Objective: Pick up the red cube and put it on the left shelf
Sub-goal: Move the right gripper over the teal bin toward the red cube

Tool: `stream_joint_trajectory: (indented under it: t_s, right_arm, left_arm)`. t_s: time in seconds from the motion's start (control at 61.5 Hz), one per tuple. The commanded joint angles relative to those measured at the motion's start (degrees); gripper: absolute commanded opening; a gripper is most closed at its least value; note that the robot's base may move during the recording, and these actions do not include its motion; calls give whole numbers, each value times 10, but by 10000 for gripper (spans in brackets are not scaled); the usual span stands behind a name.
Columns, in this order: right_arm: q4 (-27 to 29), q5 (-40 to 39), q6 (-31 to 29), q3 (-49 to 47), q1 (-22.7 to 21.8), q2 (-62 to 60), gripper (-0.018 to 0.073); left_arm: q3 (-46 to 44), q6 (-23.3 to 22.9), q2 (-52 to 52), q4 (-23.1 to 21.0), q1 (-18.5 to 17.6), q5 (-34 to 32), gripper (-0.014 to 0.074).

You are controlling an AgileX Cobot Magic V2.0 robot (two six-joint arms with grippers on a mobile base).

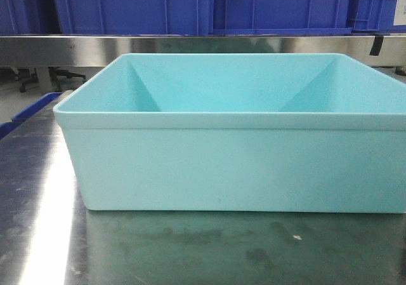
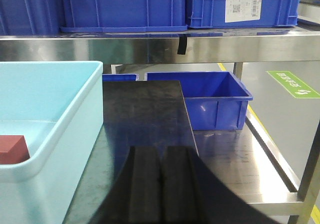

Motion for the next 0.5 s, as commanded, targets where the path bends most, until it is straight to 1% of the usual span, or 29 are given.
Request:
stream_joint_trajectory:
  t_s: [0.0,0.488]
  right_arm:
    - [1,-56,0,-9,-4,-12,39]
    - [1,-56,0,-9,-4,-12,39]
  left_arm:
    - [13,0,-8,-4,-1,-49,101]
    - [13,0,-8,-4,-1,-49,101]
